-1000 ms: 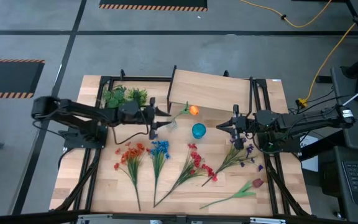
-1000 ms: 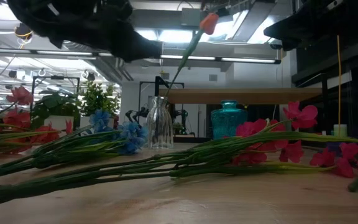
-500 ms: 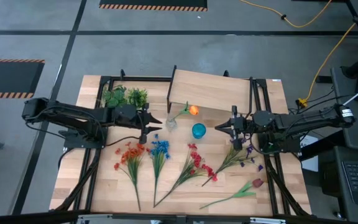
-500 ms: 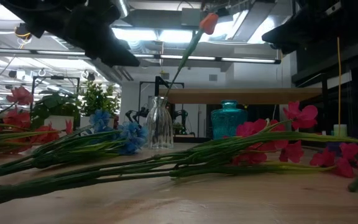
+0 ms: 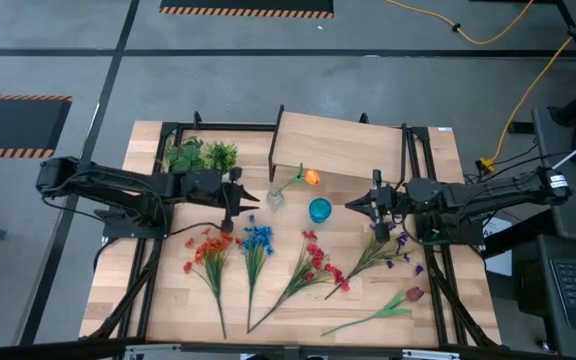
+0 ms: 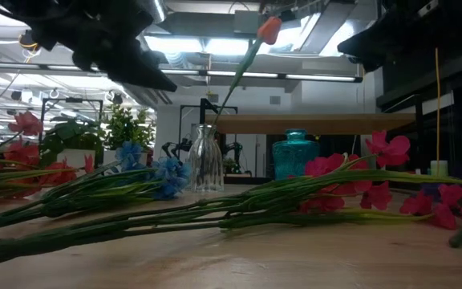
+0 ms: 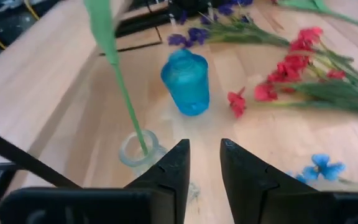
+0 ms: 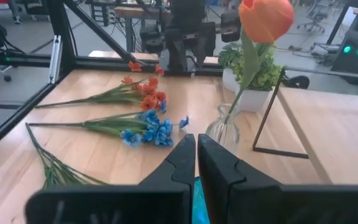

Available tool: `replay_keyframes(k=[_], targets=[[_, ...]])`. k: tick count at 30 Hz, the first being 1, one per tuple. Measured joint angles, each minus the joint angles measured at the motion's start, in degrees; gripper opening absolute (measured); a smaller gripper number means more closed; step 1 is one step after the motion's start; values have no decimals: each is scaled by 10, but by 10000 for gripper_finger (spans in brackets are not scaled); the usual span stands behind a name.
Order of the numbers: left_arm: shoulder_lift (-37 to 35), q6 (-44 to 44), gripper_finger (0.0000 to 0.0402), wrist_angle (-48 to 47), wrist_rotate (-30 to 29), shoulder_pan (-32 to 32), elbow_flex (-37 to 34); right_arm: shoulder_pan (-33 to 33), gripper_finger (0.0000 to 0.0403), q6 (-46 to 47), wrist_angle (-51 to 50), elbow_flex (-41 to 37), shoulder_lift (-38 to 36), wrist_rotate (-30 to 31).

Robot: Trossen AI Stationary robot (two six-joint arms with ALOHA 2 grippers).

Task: Pick and place flowers into a vace then onto a shelf
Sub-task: Put the red flowers into the transparent vase

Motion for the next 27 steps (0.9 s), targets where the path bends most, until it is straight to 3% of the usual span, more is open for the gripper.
replay_keyframes(k=[5,15,27], targets=[[20,-10,58,0,35,-1,0,0,23,0,-3,0,39,0],[57,-30,4,5,-3,-37,0,0,7,-64,97,0,117,0],[54,-127,2,-42,-116,-159,28,0,17,-62,113,0,109,-2]])
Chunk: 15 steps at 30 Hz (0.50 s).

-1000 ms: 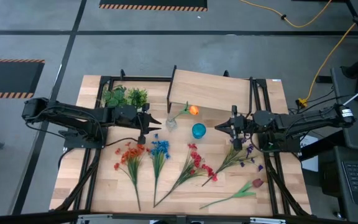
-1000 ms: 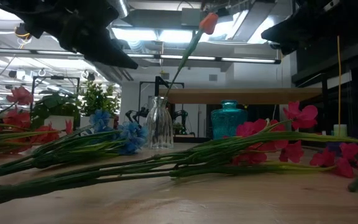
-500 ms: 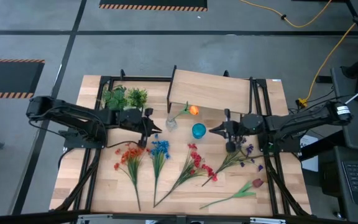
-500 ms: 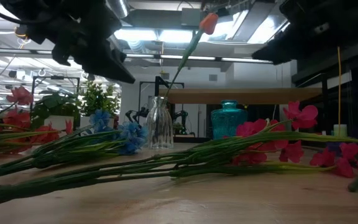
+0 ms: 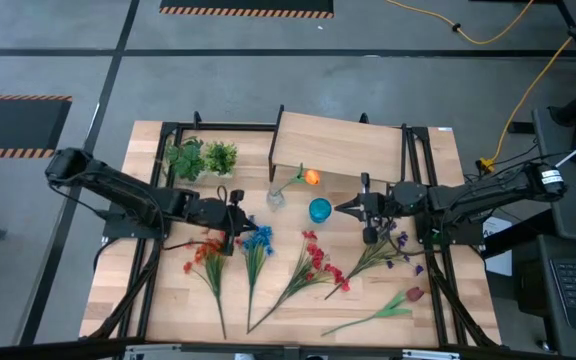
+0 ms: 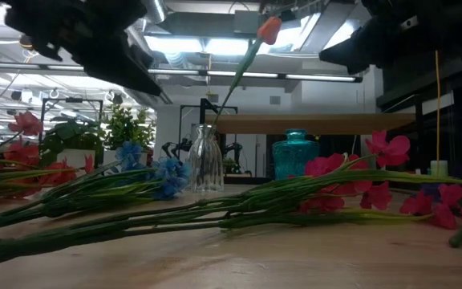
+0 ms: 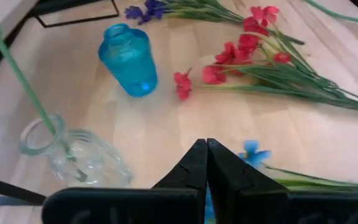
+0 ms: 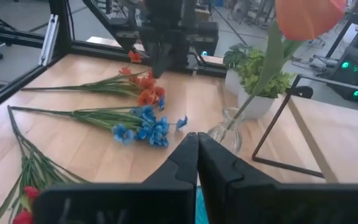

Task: Pick and place flowers into a vace then onto a shelf
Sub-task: Put the red flowers into the transparent vase

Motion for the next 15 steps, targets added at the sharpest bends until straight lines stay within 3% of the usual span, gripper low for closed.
replay_keyframes(k=[15], targets=[[6,-116,2,-18,-79,-90,19,0,8,43,26,0,0,0]])
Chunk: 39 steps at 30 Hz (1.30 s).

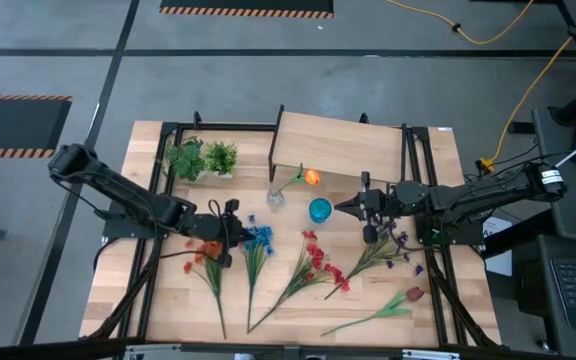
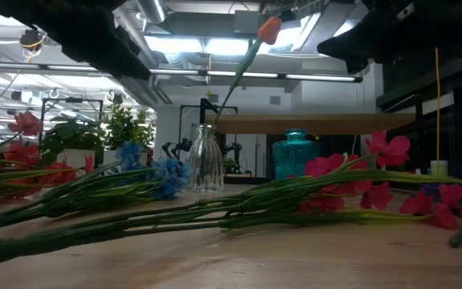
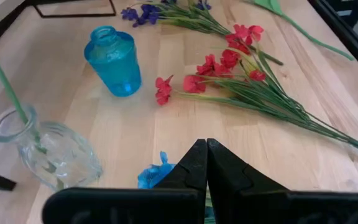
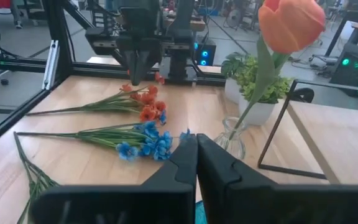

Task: Pick and place flowers into a vace then onto a shelf
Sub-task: Put the red flowers into the transparent vase

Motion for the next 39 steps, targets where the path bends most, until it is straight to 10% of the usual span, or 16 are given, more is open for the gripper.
replay_keyframes(k=[20,39], targets=[[243,-84,2,-206,68,-3,248,56,7,-15,31,0,0,2],[422,-153,2,-272,9,-49,442,147,7,0,-6,0,-10,32]])
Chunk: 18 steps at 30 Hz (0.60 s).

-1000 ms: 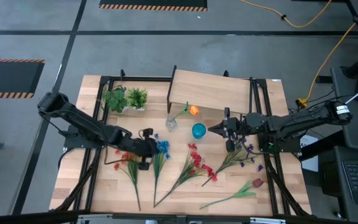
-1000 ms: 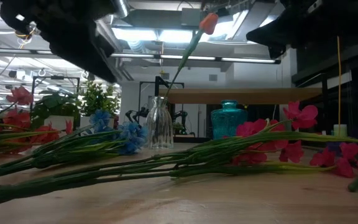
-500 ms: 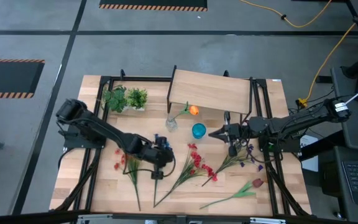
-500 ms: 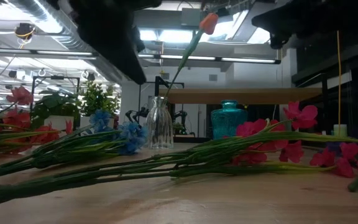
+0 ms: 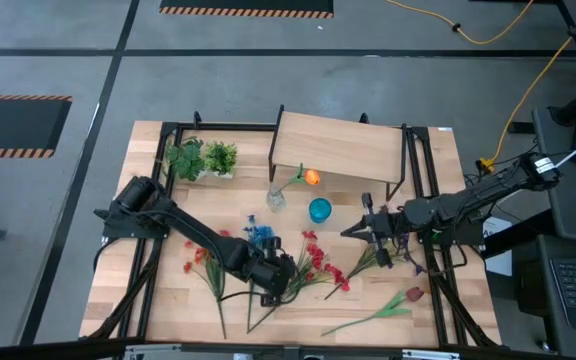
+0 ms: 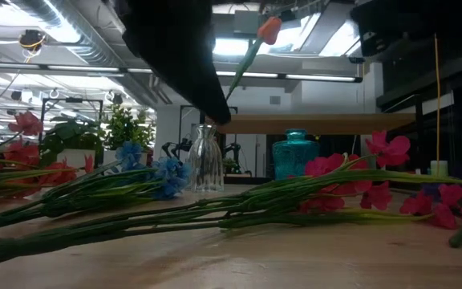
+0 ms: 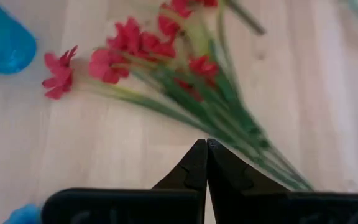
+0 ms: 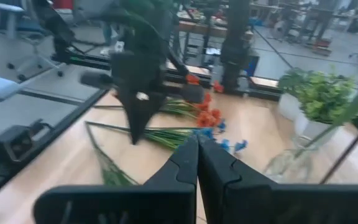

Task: Pick and place flowers into a vace then onto a shelf
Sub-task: Put the red flowers into the transparent vase

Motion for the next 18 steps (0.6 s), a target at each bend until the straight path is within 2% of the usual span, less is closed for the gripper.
replay_keyframes(k=[9,18], targets=[[4,-6,17,4,-3,-2,2,36,7,-16,0,0,-3,1],[4,-28,99,11,-3,-5,2,36,7,-16,2,0,-3,1]])
